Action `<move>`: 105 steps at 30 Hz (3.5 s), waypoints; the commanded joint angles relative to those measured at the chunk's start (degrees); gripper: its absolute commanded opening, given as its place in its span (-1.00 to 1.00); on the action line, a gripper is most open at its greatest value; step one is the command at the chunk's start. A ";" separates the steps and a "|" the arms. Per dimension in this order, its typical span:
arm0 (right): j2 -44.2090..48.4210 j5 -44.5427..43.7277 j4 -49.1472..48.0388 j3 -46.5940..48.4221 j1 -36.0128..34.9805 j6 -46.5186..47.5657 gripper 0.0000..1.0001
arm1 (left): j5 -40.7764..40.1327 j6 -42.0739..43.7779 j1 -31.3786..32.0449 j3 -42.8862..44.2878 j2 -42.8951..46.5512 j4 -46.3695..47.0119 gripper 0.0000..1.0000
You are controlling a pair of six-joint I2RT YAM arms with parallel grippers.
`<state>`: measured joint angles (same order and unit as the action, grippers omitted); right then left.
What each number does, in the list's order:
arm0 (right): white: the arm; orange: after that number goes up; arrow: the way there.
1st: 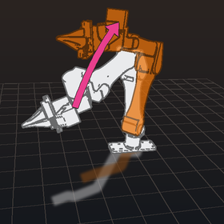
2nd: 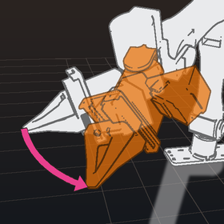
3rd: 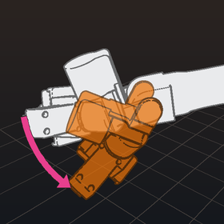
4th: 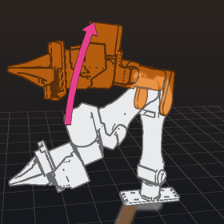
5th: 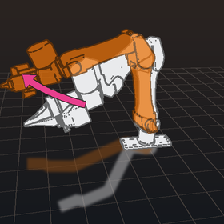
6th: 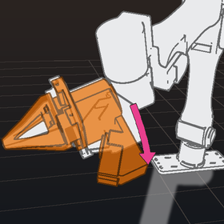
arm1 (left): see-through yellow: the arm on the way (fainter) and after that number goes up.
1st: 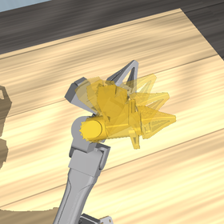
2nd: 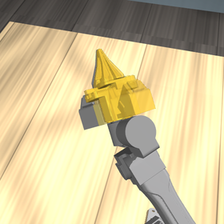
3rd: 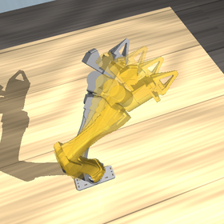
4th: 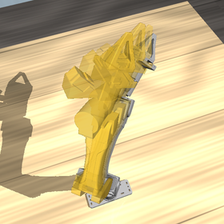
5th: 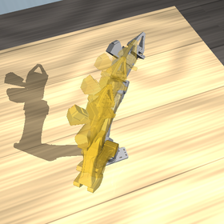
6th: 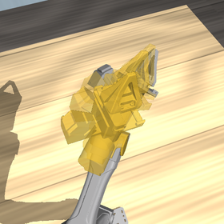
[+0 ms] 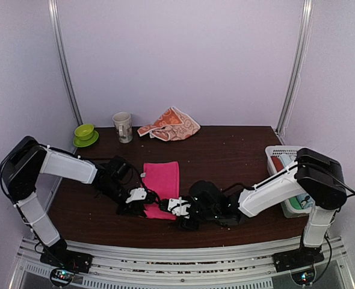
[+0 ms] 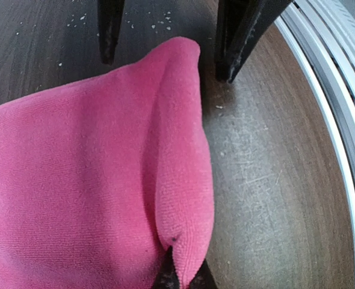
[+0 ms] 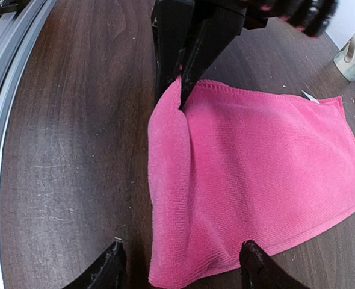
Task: Roll the towels
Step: Roll the towel at the center of the board.
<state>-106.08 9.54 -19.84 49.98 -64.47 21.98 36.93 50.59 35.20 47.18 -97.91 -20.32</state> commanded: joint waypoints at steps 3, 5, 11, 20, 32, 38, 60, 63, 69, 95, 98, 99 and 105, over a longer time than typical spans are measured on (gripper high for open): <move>-3.51 -5.35 -0.75 2.23 -1.67 3.67 0.23 | 2.25 0.75 -1.51 0.37 -1.91 -4.74 -1.00; -4.42 -6.58 -0.73 2.55 -2.22 4.23 0.18 | 2.36 0.76 -1.67 0.41 -2.12 -4.73 -1.00; -5.11 -7.89 -1.54 2.60 -2.94 3.47 -0.38 | 2.71 0.74 -2.06 1.31 -3.15 -5.76 -1.00; -6.16 -2.16 6.29 6.70 -2.39 -1.06 -1.00 | 3.15 0.77 -3.13 1.48 -3.22 -7.03 -0.97; -7.02 16.62 17.14 11.92 4.41 -9.02 -1.00 | 2.53 2.63 -5.94 5.33 -3.86 -13.97 -0.69; -9.56 23.51 21.70 15.27 7.27 -11.62 -1.00 | 2.67 1.92 -6.54 8.96 -7.61 -16.93 -0.69; -22.66 38.19 34.70 24.76 14.97 -22.69 -1.00 | 0.64 -2.23 -11.09 14.00 -12.37 -19.70 -0.28; -23.17 38.66 34.51 24.91 15.50 -24.34 -1.00 | 0.51 -2.14 -11.79 13.48 -10.62 -18.80 -0.20; -23.08 39.73 34.79 25.40 16.15 -25.91 -1.00 | -3.49 -3.31 -12.13 9.88 -3.68 -13.28 0.09; -24.87 40.17 34.85 27.33 17.60 -29.86 -1.00 | -11.44 2.32 3.81 -7.60 16.93 10.97 -1.00; -24.96 40.20 34.93 27.29 17.57 -29.91 -1.00 | -11.66 2.37 4.73 -7.01 15.44 11.66 -1.00; -24.92 40.13 34.99 27.35 17.54 -29.89 -1.00 | -11.81 2.33 4.87 -6.89 14.96 11.88 -1.00; -25.05 40.01 35.25 27.36 17.67 -29.72 -1.00 | -13.45 1.47 5.00 -6.28 12.15 12.88 -1.00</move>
<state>-127.11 57.52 9.67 78.50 -48.10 -7.75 25.06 52.58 39.97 39.70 -83.74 -10.22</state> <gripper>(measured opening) 0.032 0.007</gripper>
